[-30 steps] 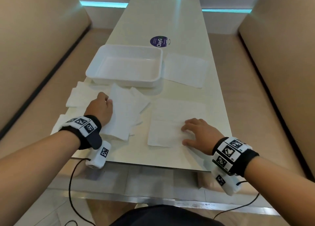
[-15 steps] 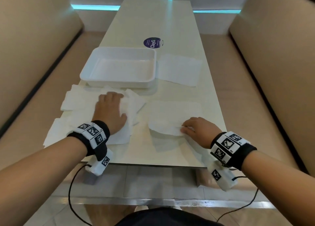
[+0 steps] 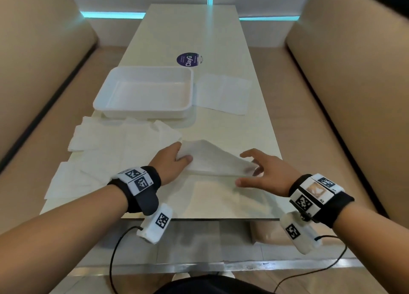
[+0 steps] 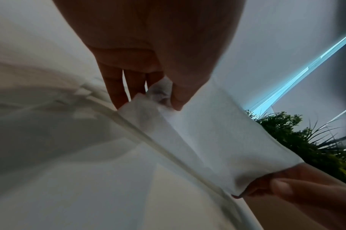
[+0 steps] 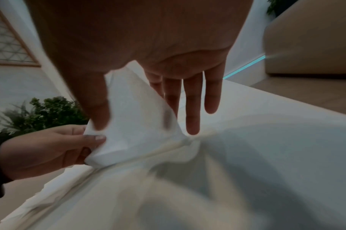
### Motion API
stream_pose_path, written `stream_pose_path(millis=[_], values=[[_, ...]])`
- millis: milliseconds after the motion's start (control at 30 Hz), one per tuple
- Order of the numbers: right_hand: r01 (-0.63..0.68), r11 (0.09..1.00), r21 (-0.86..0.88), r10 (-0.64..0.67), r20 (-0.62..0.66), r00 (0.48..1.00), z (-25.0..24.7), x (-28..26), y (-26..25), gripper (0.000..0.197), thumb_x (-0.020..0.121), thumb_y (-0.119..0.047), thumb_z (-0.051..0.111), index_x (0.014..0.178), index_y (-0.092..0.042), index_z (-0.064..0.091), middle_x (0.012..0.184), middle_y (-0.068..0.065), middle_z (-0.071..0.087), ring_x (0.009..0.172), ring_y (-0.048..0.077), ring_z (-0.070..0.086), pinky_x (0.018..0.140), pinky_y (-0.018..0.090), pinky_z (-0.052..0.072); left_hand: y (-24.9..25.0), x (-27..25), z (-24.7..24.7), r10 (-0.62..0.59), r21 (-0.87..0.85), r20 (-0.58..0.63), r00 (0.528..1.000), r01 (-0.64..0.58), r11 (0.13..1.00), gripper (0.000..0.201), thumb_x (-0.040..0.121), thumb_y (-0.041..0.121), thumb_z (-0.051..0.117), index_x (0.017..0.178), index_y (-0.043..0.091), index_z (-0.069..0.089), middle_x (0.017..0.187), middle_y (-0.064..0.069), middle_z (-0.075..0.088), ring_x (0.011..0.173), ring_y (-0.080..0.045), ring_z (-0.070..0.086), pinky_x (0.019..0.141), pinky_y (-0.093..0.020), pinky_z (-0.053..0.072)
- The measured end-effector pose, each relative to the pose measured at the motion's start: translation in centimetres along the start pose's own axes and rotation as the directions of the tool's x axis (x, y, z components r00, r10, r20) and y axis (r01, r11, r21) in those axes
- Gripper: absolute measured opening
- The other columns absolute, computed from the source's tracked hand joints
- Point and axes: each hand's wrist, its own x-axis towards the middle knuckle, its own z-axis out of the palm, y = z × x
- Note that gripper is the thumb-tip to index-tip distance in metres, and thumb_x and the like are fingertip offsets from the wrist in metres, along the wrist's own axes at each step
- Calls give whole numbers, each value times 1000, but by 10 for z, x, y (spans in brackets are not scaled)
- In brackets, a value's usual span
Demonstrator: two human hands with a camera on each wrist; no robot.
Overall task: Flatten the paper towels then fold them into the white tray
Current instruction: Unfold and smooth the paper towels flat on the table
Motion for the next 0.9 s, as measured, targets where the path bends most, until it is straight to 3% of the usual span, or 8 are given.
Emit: stream_pose_path(millis=[100,167,300,567,633,700,800,900], values=[[-19,996,93,31,-126,992,8,8,10,31,82,-38,70,101,-30,48,82,-12,61,73,3,60,68,26,45,-5,0,-1,-43,-12,9,999,44,999,28,94,35,56,107,11,50,96,-4,60,83,-21,54,65,-29,39],[-43,987,156,68,-162,985,12,14,13,23,86,-27,67,98,-26,48,77,-9,65,72,10,61,67,28,46,-5,-1,1,-65,-23,20,998,66,998,32,92,37,59,107,12,47,96,-9,63,82,-24,58,67,-32,44],[-83,978,193,113,-151,982,17,22,14,26,87,-23,66,105,-22,47,77,-6,67,73,13,64,66,27,48,-7,-5,6,-98,62,50,994,95,994,42,88,40,63,113,15,39,92,-7,62,81,-24,60,71,-37,50],[-152,988,0,151,-138,979,22,32,7,36,88,-24,61,116,-19,39,85,-2,66,79,19,63,73,35,52,-8,-12,15,-123,237,24,992,113,965,79,84,38,67,142,20,17,80,1,53,74,-20,57,60,-31,42],[-171,983,-63,160,-149,976,23,33,4,43,87,-25,62,120,-18,36,91,1,64,82,21,63,74,37,53,-5,-15,15,-73,306,-30,997,79,949,86,82,41,68,147,20,15,108,-5,55,102,-25,54,78,-34,46],[-165,980,-110,141,-197,970,23,33,0,54,83,-25,65,127,-17,33,107,3,59,95,24,59,80,40,52,-1,-19,15,15,453,-93,996,29,891,92,80,44,68,150,19,13,139,-6,36,126,-27,33,101,-36,37],[-33,973,-230,-33,-277,960,26,34,-10,60,83,-22,64,134,-17,35,127,5,48,114,25,46,91,39,45,9,-22,15,143,527,-101,985,-69,847,78,85,40,63,148,23,20,154,-1,15,137,-25,13,112,-38,20],[178,927,-331,-248,-183,951,35,39,-30,50,91,-21,54,139,-17,40,142,3,42,128,24,38,104,36,34,15,-14,24,251,465,67,966,-253,849,57,96,26,50,148,21,29,160,3,11,146,-20,5,117,-37,11]])
